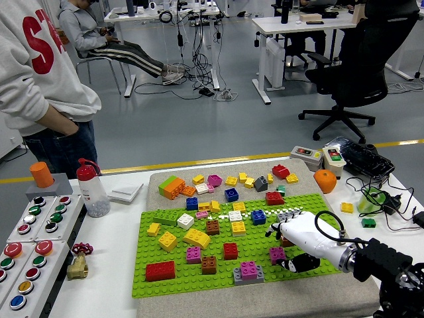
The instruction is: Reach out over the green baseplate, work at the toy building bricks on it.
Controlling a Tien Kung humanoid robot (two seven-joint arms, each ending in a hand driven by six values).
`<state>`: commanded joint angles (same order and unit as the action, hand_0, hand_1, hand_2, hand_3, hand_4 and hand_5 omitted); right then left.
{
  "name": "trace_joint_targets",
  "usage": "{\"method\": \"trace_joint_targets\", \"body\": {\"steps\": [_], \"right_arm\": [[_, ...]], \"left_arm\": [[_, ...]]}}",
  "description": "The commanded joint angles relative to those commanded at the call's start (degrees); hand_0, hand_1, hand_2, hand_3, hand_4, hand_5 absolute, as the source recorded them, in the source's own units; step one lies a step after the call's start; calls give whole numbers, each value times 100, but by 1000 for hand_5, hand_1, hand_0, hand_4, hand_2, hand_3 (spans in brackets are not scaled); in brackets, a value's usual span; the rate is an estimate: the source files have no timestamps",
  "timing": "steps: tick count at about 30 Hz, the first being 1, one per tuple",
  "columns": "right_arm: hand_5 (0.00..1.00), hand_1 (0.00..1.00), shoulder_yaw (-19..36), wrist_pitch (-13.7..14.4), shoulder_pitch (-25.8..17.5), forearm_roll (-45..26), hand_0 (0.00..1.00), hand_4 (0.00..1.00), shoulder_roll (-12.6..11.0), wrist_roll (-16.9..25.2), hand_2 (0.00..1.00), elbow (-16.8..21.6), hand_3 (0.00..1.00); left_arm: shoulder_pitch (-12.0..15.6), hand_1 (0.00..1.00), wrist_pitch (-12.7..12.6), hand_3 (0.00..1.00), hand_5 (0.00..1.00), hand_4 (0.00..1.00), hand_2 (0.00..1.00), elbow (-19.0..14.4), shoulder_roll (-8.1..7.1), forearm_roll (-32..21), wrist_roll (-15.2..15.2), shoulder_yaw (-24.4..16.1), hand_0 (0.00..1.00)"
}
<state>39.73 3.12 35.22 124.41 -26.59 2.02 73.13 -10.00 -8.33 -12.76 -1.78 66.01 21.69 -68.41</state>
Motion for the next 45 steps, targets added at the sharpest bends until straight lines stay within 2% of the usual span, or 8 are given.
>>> {"method": "trace_joint_targets", "body": {"steps": [4, 5, 10, 11, 28, 45], "right_arm": [[280, 548, -52, -15, 18, 98, 603, 698, 32, -54, 545, -45, 703], [287, 501, -64, -26, 21, 136, 624, 699, 42, -77, 493, -59, 729], [287, 501, -88, -60, 25, 331, 624, 699, 88, -174, 493, -114, 729], [292, 474, -90, -61, 25, 361, 640, 705, 96, -186, 465, -125, 735], [313, 449, -99, -67, 84, 559, 662, 704, 213, -290, 450, -342, 714], [368, 429, -167, -259, 211, 559, 669, 716, 295, -347, 432, -450, 667]], "left_arm": [[6, 615, -1, 458, 998, 364, 624, 1, -1, -3, -7, 1, 662], [8, 616, 0, 458, 998, 364, 624, 2, -1, -7, -9, 3, 661], [21, 616, 1, 458, 998, 364, 624, 2, -1, -14, -10, 8, 661], [23, 615, 2, 457, 998, 362, 624, 1, -1, -12, -9, 7, 662], [18, 615, 10, 455, 998, 362, 624, 2, -19, 22, 1, -14, 662], [-13, 614, 8, 451, 998, 363, 623, 5, -37, 18, -3, -17, 661]]}}
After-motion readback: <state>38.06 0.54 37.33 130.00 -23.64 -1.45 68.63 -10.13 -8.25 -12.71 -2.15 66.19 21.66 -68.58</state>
